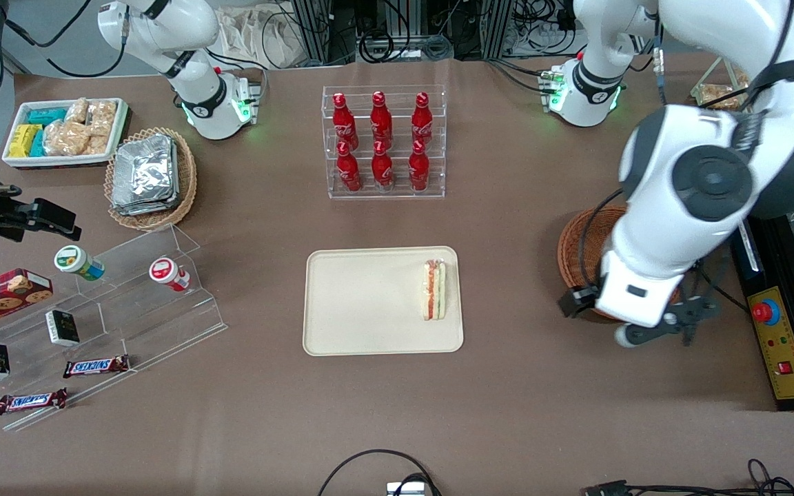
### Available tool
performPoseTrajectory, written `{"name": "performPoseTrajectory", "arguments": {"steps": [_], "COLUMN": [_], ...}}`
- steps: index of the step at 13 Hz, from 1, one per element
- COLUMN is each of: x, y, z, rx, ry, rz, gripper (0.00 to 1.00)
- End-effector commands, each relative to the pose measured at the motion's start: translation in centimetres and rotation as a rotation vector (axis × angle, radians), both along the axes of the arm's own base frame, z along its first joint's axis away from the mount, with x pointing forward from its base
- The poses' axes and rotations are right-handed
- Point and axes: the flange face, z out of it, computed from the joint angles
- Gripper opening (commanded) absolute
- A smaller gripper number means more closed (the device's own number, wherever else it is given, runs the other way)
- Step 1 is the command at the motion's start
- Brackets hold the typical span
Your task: Place sandwich from basket to tray
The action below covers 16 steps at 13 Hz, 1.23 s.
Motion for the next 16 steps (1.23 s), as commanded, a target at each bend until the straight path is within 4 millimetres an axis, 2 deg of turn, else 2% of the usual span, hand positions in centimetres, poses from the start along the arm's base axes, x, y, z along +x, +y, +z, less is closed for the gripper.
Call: {"name": "performPoseTrajectory", "arguments": {"steps": [1, 3, 4, 6, 10, 11, 12, 15, 16], "x": [-0.6, -1.2, -1.6, -2.7, -4.7, -5.0, -5.2, -6.5, -6.8], "y": [4.2, 7.6, 9.4, 11.6, 12.9, 14.4, 18.9, 20.2, 19.9], "z": [1.4, 2.9, 4.4, 6.2, 8.1, 8.4, 8.9, 10.4, 10.9], "rx": [-0.010, -0.022, -0.022, -0.022, -0.039, -0.039, -0.051, -0.074, -0.074], "ry": [0.046, 0.047, 0.030, 0.021, 0.003, 0.004, 0.000, 0.002, 0.001], "rz": [-0.057, -0.090, -0.107, -0.143, -0.164, -0.163, -0.117, -0.175, -0.188], "gripper": [1.00, 1.00, 1.00, 1.00, 1.00, 1.00, 1.00, 1.00, 1.00]}}
